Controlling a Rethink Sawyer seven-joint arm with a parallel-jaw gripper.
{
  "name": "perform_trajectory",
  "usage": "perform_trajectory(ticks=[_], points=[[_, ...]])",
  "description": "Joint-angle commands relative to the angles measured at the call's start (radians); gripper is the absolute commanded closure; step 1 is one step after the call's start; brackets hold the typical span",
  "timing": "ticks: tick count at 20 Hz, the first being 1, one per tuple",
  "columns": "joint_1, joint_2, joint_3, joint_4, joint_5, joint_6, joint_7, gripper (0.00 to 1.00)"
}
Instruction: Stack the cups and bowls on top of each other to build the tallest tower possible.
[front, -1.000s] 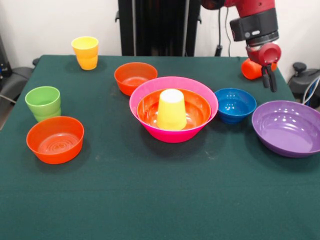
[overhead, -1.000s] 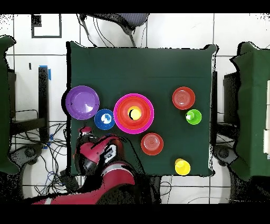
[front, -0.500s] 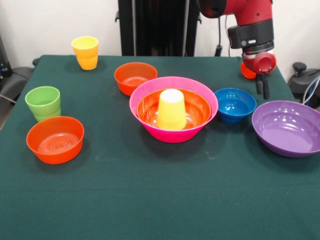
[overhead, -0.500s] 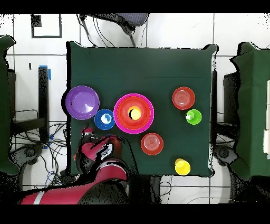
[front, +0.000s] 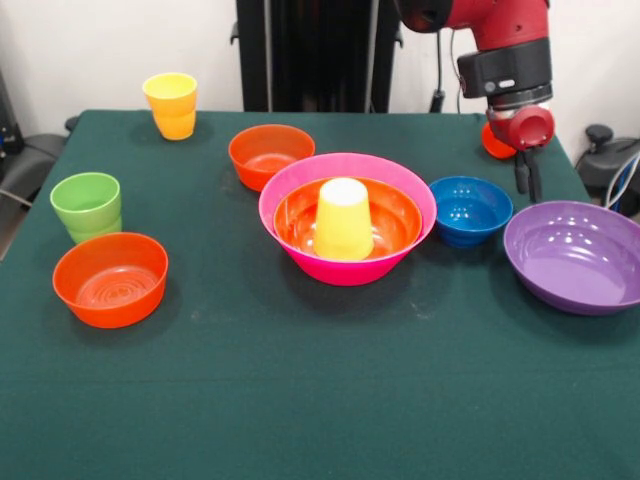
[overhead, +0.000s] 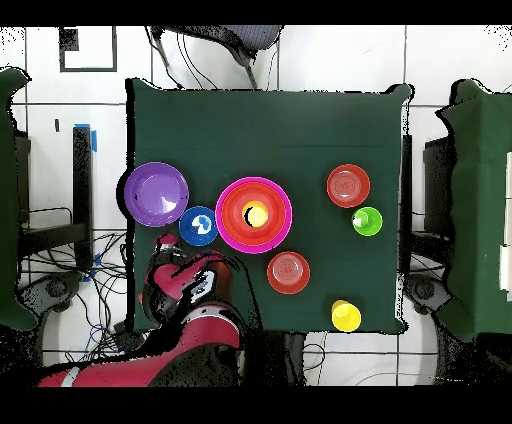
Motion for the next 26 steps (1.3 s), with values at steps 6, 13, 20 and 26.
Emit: perform_trajectory(ticks=[6,13,20,26], points=[[-0.022,-0.032,0.084,-0.098,0.046,0.021,0.238,0.00],[-0.022,-0.029,0.079,-0.101,0.048,0.035,0.236,0.00],[0.029,0.049,0.027,-0.165,0.098,0.007,0.225,0.00],[0.051,0.088,0.001,-0.185,0.113,0.048,0.205,0.00]])
